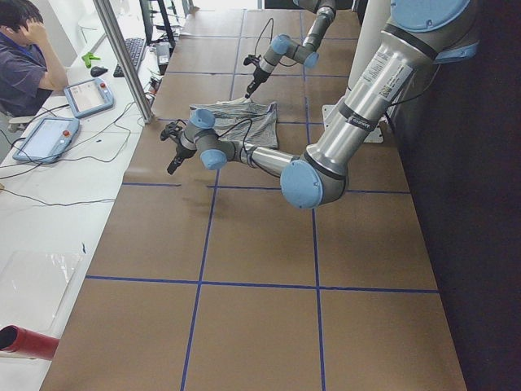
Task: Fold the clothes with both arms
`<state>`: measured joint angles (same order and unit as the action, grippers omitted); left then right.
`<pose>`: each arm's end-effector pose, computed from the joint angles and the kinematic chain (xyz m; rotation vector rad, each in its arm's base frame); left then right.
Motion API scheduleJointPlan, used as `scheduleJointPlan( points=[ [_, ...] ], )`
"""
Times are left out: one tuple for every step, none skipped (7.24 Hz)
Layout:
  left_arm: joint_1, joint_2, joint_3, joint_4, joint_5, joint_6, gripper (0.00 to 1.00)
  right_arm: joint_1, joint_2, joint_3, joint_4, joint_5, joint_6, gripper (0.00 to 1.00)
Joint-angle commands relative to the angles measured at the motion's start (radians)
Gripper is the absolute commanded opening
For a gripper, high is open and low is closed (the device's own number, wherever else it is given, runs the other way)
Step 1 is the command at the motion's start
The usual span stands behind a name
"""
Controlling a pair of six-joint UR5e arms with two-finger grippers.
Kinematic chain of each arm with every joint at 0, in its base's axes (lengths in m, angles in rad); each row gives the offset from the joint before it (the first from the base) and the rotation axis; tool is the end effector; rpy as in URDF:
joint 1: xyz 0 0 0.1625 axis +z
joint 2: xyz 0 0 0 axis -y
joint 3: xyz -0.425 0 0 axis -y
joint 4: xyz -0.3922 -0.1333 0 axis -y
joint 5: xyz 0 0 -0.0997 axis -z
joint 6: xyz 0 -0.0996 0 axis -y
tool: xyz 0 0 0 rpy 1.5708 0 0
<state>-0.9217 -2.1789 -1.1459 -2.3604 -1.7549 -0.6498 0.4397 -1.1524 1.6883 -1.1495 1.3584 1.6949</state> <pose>0.3711 -0.6794 0.4126 0.6701 0.7214 0.0889 -0.5197 -0.4150 0.3251 0.3493 -0.9267 0.6195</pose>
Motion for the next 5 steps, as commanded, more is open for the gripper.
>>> scheduleJointPlan(
  points=[
    [0.004,0.001,0.000,0.000,0.000,-0.001,1.00,-0.004,-0.024,0.010,-0.004,-0.013,-0.032,0.99],
    [0.004,0.001,0.000,0.001,0.000,-0.001,1.00,-0.001,-0.024,0.022,-0.004,-0.007,-0.097,1.00],
    [0.006,0.001,0.002,0.000,0.000,-0.001,1.00,-0.001,-0.017,0.028,-0.004,-0.002,-0.226,1.00],
    [0.006,0.001,0.002,0.001,0.000,-0.001,1.00,-0.007,0.000,0.028,-0.007,-0.002,-0.316,1.00],
    [0.009,0.002,0.002,0.001,0.000,-0.011,1.00,-0.009,0.029,0.040,-0.041,0.007,-0.366,1.00]
  ],
)
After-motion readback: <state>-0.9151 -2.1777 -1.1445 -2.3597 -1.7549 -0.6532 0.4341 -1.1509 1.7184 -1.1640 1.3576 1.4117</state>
